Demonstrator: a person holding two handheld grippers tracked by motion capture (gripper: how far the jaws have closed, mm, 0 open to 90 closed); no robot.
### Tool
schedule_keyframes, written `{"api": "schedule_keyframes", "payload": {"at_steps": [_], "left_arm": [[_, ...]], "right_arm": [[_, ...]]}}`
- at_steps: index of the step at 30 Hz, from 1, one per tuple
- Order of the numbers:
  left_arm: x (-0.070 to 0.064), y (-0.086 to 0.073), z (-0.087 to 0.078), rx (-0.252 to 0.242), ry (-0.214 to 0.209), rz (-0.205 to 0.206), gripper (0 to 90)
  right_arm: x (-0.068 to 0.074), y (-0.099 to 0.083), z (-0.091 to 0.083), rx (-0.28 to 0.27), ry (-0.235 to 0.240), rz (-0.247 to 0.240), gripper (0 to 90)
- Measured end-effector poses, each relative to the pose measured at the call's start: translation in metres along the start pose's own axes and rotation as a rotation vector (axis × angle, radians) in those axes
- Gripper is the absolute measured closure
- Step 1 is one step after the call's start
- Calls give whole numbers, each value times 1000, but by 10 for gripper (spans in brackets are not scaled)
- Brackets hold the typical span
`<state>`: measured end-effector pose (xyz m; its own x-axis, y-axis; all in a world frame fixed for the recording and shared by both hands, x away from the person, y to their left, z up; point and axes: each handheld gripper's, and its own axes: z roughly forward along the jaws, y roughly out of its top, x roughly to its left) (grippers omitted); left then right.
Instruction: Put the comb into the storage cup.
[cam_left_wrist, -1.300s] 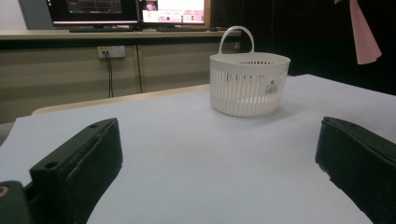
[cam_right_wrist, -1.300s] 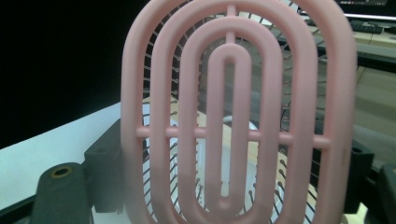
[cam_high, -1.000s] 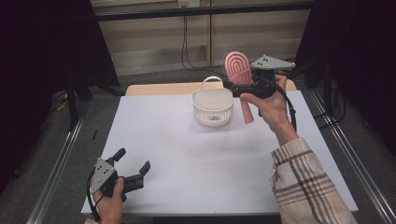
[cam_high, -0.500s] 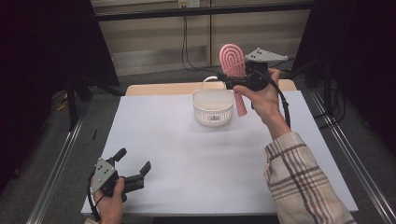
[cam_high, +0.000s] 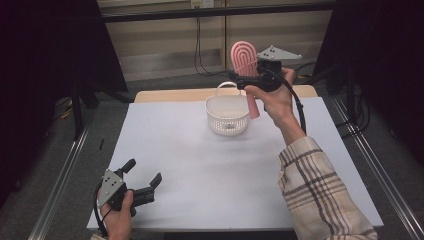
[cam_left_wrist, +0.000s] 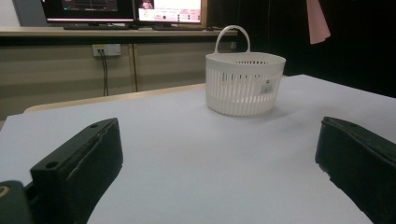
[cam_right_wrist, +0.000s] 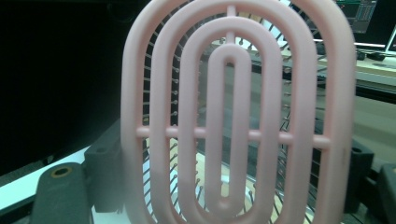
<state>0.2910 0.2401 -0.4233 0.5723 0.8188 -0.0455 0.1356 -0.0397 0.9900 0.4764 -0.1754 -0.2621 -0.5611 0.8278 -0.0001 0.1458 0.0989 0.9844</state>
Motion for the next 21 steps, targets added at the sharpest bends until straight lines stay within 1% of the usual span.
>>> {"api": "schedule_keyframes", "payload": {"at_steps": [4,8,13,16,18,21], "left_arm": [[0,0,0,0,1,0,9],[1,0,-1,0,3,0,9],[0,0,-1,-9,4,-14,9],[0,0,-1,-6,5,-13,9],[0,0,-1,-8,4,-12,9],[0,0,-1,-8,5,-11,9]], "right_arm": [[0,2,5,1,-2,-5,200],[2,4,11,-21,0,-2,200],[2,4,19,-34,-18,2,200],[1,5,23,-42,-21,2,200],[0,5,26,-41,-21,11,201],[-1,6,28,-45,-32,13,201]]}}
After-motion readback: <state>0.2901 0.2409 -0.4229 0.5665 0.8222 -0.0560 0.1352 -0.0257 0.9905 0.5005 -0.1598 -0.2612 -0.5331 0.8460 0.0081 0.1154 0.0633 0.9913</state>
